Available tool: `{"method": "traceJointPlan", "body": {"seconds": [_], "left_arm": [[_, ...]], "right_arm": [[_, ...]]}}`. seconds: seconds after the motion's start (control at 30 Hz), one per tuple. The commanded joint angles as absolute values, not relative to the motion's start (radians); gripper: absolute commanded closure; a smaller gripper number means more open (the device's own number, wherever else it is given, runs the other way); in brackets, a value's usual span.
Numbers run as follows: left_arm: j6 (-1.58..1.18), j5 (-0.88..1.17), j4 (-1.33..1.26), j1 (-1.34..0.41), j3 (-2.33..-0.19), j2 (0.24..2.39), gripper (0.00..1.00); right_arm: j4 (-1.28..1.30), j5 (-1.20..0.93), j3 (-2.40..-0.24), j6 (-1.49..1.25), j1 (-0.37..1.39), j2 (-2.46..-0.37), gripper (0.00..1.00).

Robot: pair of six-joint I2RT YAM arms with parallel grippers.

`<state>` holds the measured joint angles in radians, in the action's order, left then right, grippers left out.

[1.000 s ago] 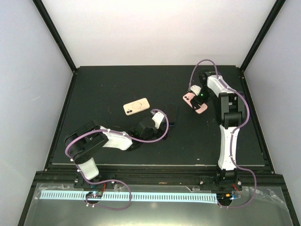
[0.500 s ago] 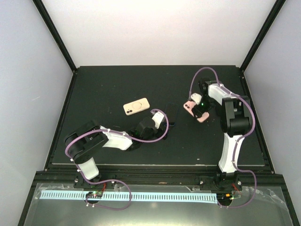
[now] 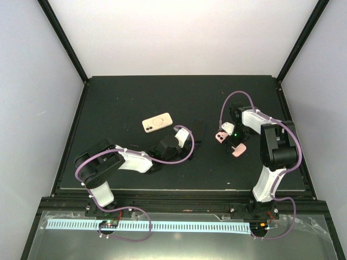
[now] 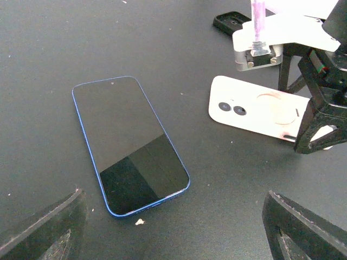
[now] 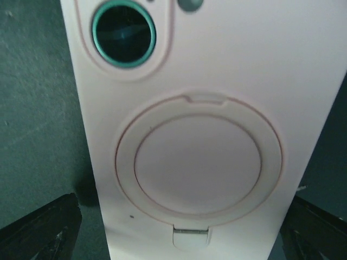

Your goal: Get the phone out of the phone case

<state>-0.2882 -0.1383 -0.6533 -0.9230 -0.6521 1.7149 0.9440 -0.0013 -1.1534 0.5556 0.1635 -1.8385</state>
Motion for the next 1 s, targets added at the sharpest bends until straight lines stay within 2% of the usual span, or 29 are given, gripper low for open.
{"method": "traceJointPlan", "body": {"seconds": [0.0,0.13,0.37,0.43,0.53,0.77,0.97], "left_arm": [[-0.284,-0.156,-0.698,-0.923,-0.648,1.695,0.11],[-0.283,-0.153,-0.698,-0.923,-0.651,1.697,0.11],[-0.286,-0.16,-0.699,-0.923,-0.646,1.69,0.11],[-0.296,-0.161,-0.697,-0.923,-0.646,1.689,0.11],[-0.311,-0.156,-0.687,-0.923,-0.636,1.658,0.13],[-0.347,-0.153,-0.496,-0.938,-0.535,1.282,0.17],[-0.103,-0.159,-0.03,-1.115,-0.6,0.854,0.23]], "right_arm": [[0.897,-0.012,-1.163,0.511,0.196,-1.891,0.03],[0.863,0.021,-1.158,0.474,0.209,-1.911,0.09],[0.843,0.045,-1.126,0.461,0.209,-1.896,0.28],[0.856,0.006,-1.124,0.471,0.209,-1.862,0.36],[0.897,-0.138,-1.118,0.547,0.208,-1.762,0.4],[1.126,-0.519,-1.121,0.765,0.213,-1.522,0.41],[1.279,-0.676,-1.117,0.944,0.293,-1.412,0.4]]}}
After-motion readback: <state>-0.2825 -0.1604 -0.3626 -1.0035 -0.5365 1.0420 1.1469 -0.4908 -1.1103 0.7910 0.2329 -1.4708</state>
